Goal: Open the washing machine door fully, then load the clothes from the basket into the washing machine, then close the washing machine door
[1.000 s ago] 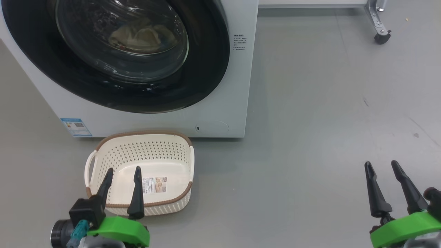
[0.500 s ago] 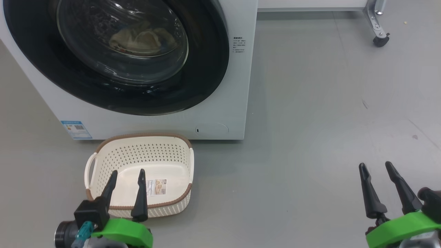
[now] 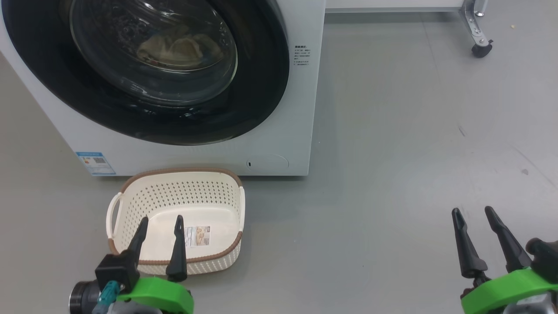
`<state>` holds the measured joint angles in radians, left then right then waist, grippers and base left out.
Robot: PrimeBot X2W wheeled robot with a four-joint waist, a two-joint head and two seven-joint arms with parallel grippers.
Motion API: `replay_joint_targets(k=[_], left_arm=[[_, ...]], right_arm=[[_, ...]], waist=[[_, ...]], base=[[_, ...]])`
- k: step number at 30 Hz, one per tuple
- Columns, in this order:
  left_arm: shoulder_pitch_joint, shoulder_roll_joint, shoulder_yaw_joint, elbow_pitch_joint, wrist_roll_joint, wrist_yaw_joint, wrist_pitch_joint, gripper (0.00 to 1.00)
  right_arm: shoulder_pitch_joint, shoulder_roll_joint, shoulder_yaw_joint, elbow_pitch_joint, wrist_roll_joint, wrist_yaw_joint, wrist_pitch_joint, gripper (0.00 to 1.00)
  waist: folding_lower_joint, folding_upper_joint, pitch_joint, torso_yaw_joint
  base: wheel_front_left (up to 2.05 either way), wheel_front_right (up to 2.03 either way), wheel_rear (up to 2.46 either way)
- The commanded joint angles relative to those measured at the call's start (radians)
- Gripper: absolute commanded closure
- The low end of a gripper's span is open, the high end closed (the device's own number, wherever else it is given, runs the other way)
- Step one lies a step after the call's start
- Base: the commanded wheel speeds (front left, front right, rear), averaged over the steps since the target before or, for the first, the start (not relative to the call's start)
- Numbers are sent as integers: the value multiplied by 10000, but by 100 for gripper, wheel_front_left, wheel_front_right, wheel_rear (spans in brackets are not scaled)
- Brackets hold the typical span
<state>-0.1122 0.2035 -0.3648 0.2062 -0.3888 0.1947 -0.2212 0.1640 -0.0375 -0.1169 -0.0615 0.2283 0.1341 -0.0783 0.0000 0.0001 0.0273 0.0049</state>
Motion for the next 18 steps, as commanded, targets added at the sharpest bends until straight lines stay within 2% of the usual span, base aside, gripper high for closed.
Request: replay_joint_targets(k=[1,5,6,18], left_arm=[[-290,258,299,-252,30,72,-132,0],[-330,370,182,-277,119,-17,-129,0],[-9,146,-209,10,121,0,-2,100],[55,-30,80,274,-864,-262,257,100]], right_arm=[[-252,-128,258,-270,61,-34,-26,0],[-254,-128,318,-221,87,-34,-25,0],[0,0,119,92,35,0,0,100],[-190,-25,244,594,1204,-1,89,100]], waist=[[0,-1,-9,6],[0,-1,4,13],[0,-1,5,13],[0,-1,-14,8]], base=[[0,0,0],[0,0,0],[0,0,0],[0,0,0]])
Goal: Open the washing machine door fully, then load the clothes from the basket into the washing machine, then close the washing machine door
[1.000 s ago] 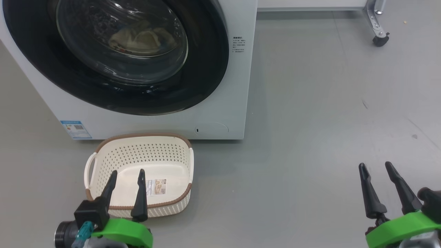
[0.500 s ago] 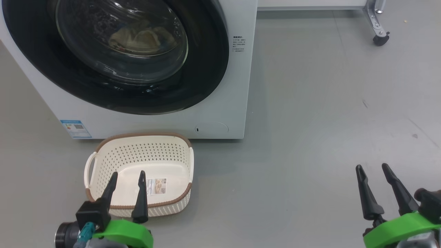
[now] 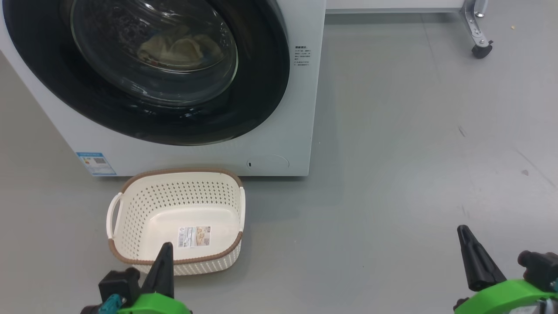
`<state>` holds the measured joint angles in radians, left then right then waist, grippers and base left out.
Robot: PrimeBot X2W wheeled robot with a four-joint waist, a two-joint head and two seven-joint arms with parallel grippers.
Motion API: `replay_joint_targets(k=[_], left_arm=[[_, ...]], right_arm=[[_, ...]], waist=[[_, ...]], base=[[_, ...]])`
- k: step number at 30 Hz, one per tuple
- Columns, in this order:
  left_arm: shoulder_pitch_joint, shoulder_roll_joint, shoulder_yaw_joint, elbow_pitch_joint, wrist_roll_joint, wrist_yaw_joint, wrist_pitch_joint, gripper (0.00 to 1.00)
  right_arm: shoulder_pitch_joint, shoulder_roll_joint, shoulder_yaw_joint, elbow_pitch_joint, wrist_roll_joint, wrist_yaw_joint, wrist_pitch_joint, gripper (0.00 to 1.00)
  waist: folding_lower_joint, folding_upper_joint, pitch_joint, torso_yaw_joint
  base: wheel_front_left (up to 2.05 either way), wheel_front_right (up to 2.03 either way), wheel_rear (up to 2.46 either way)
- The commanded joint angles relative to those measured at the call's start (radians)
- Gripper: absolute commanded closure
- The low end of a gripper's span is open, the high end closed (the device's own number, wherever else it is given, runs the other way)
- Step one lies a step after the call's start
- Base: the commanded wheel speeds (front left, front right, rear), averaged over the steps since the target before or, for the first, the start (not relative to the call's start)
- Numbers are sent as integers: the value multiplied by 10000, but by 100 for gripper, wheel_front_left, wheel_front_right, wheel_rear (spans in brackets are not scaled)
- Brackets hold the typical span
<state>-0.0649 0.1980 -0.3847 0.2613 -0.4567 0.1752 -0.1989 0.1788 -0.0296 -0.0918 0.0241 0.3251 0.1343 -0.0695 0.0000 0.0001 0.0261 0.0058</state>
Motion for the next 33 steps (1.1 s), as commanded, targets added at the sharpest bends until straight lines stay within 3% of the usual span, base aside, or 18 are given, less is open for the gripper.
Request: replay_joint_targets(k=[1,33], left_arm=[[-420,15,317,-273,-287,-92,59,100],[-428,-335,1512,-225,-3401,-902,833,100]], right_arm=[[-361,-111,-1,-237,352,-3,12,100],[-1036,-259,107,425,3886,-12,371,100]], waist=[[0,-1,-4,-1],[0,-1,-66,-16]], base=[[0,0,0],[0,0,0]])
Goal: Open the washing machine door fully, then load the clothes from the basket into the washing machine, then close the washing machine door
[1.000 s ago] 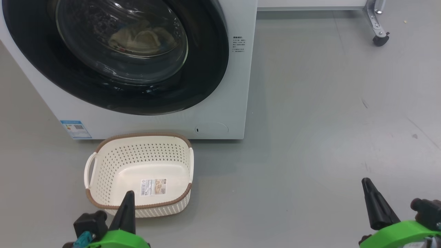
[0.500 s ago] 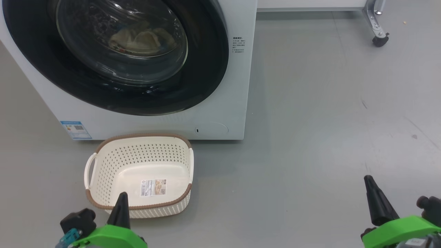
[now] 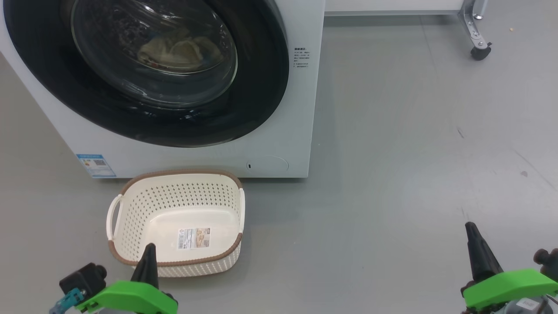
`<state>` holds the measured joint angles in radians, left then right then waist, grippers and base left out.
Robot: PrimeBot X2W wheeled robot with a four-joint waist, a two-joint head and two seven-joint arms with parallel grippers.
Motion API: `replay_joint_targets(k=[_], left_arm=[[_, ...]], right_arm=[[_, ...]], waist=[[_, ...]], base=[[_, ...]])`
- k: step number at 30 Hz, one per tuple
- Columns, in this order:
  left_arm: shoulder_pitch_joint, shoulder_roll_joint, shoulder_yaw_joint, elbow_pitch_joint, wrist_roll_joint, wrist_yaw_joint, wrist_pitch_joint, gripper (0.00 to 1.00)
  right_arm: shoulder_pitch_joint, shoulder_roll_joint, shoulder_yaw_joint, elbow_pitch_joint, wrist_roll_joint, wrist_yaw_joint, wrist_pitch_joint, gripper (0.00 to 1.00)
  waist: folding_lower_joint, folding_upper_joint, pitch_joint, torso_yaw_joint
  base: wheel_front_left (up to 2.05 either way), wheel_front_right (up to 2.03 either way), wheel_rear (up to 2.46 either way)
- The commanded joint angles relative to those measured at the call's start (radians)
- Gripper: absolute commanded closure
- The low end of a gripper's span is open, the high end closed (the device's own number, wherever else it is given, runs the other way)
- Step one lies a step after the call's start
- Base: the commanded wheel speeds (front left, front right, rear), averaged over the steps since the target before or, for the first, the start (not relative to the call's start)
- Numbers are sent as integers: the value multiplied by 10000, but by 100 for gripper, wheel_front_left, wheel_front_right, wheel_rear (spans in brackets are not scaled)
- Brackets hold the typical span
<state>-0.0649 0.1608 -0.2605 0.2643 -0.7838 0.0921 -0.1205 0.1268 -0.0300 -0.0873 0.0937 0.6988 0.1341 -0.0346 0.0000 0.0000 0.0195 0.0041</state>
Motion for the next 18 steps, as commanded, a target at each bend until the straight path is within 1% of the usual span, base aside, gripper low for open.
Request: replay_joint_targets(k=[1,18], left_arm=[[-428,25,309,-255,-230,-98,74,100],[-424,-196,1026,-245,-2017,-565,541,100]], right_arm=[[-538,-258,64,-250,261,-11,35,100],[-926,-310,81,131,2271,-16,280,100]], waist=[[0,0,-2,0],[0,0,-37,-9]], base=[[0,0,0],[0,0,0]])
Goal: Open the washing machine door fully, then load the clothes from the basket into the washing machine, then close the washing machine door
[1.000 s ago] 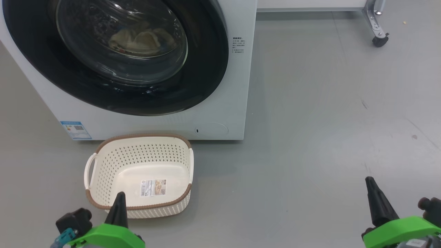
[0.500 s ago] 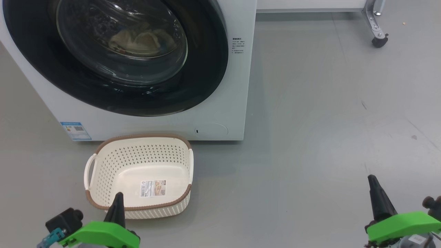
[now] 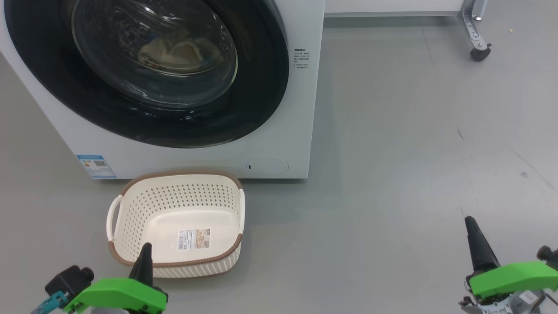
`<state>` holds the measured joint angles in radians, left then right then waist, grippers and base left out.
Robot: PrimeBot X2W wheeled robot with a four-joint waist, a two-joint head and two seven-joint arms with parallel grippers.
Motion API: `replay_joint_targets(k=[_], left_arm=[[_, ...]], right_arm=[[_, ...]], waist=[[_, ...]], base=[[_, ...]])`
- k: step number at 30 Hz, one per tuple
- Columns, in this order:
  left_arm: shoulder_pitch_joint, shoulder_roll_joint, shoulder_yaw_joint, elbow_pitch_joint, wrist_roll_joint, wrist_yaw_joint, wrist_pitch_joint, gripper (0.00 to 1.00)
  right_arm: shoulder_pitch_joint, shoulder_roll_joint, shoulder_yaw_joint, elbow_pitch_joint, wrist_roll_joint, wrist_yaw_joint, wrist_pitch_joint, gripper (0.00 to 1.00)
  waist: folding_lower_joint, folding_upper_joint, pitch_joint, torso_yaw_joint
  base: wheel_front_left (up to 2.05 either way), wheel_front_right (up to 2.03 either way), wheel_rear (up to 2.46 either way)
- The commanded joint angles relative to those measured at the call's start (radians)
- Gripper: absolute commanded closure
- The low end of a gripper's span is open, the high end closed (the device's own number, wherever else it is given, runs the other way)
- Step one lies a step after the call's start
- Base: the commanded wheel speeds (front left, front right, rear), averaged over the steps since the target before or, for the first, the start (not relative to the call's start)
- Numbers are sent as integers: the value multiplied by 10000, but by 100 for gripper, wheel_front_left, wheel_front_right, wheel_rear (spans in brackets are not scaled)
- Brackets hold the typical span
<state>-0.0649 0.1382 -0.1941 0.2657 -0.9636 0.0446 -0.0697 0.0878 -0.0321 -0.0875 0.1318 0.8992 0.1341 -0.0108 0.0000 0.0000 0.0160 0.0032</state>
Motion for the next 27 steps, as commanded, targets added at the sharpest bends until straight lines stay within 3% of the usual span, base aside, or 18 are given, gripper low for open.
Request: replay_joint_targets(k=[1,27], left_arm=[[-424,18,402,-258,-317,-115,59,100],[-423,-303,1418,-238,-2788,-765,724,100]], right_arm=[[-558,-291,83,-230,378,-16,57,100],[-1102,-335,67,303,3143,-23,429,100]], waist=[[0,0,-4,-1],[0,0,-54,-13]], base=[[0,0,0],[0,0,0]])
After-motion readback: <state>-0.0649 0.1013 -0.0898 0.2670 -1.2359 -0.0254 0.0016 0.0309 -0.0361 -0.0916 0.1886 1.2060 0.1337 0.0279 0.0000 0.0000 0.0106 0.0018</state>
